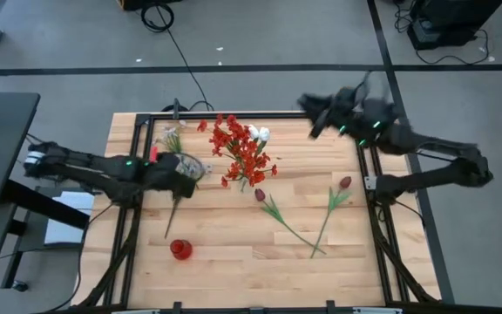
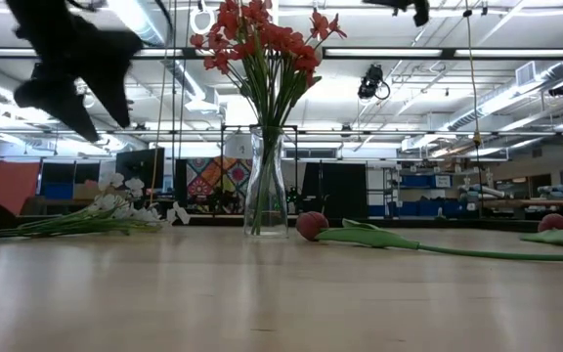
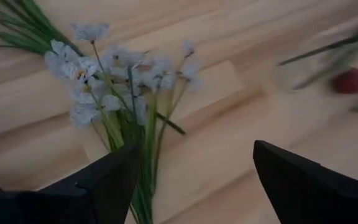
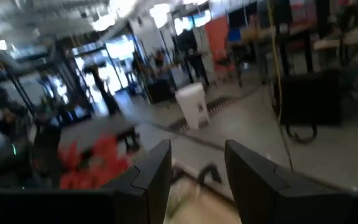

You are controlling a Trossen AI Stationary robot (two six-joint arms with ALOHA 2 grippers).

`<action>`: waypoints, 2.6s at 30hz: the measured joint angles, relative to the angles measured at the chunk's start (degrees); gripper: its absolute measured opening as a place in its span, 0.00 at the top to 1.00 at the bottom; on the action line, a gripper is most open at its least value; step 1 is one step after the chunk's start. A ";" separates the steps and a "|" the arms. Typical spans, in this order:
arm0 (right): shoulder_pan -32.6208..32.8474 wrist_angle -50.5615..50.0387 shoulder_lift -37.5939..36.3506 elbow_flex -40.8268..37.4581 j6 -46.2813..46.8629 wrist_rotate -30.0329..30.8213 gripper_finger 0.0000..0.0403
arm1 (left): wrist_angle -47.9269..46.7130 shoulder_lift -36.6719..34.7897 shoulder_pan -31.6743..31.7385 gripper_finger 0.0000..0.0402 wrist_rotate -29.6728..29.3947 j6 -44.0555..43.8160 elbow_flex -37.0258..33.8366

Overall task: Sort flowers into vase by color
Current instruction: Put the bottom white flowers into the red vase

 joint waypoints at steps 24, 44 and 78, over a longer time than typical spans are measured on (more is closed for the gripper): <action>-30.06 -8.92 -4.75 0.06 2.42 -31.21 0.61 | 5.41 20.69 13.47 0.34 19.91 4.77 -8.81; -25.95 -7.23 -4.18 0.04 16.73 -32.14 0.63 | 7.05 4.03 11.09 0.97 21.16 3.98 -13.27; 25.55 -0.54 -1.02 0.02 14.83 26.13 0.63 | 51.08 -28.35 -19.31 0.95 26.09 52.83 -10.32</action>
